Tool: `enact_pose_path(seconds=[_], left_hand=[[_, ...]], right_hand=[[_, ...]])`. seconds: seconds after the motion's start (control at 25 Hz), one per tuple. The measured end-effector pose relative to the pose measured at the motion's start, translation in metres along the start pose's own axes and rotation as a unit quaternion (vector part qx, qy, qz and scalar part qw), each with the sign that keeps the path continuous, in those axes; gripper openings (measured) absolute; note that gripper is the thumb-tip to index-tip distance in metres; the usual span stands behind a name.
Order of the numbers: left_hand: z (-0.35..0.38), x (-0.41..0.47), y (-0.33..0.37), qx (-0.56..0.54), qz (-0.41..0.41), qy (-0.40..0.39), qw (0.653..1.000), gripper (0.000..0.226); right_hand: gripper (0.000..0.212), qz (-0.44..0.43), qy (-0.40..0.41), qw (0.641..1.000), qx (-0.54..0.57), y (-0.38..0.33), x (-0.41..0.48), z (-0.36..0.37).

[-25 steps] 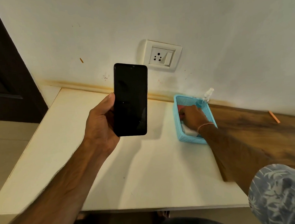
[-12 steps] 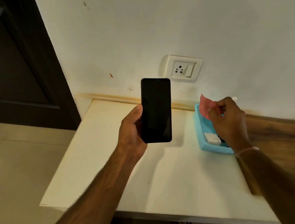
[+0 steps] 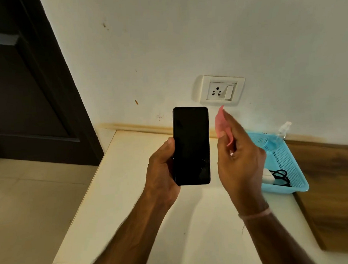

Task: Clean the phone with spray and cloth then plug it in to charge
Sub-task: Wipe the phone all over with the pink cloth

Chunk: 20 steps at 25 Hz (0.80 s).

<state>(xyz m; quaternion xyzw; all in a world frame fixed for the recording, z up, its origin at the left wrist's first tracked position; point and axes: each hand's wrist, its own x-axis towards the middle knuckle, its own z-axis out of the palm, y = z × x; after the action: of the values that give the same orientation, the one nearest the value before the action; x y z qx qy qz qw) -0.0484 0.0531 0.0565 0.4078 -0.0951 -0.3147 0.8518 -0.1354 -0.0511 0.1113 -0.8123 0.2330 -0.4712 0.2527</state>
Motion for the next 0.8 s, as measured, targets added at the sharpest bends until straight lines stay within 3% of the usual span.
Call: enact_pose_path(seconds=[0.16,0.32,0.48,0.64,0.8], left_hand=[[0.001,0.002,-0.001,0.023,0.014,0.007,1.0,0.043],[0.001,0.002,0.001,-0.003,0.011,0.022,1.0,0.038],[-0.003,0.0,0.005,-0.027,0.005,0.024,0.999,0.038],[0.001,0.0,0.003,-0.032,-0.018,0.008,0.999,0.034],[0.0,-0.001,0.007,-0.097,-0.076,-0.044,0.991,0.048]], right_hand=[[0.049,-0.078,-0.07,0.994,-0.004,-0.007,0.004,0.015],[0.054,-0.123,-0.175,0.97,-0.115,-0.013,0.008,0.033],[0.061,-0.188,-0.211,0.946,-0.16,-0.007,-0.002,0.031],[0.064,-0.071,-0.213,0.971,-0.089,-0.002,-0.002,0.021],[0.069,-0.062,-0.191,0.976,-0.087,-0.01,-0.002,0.029]])
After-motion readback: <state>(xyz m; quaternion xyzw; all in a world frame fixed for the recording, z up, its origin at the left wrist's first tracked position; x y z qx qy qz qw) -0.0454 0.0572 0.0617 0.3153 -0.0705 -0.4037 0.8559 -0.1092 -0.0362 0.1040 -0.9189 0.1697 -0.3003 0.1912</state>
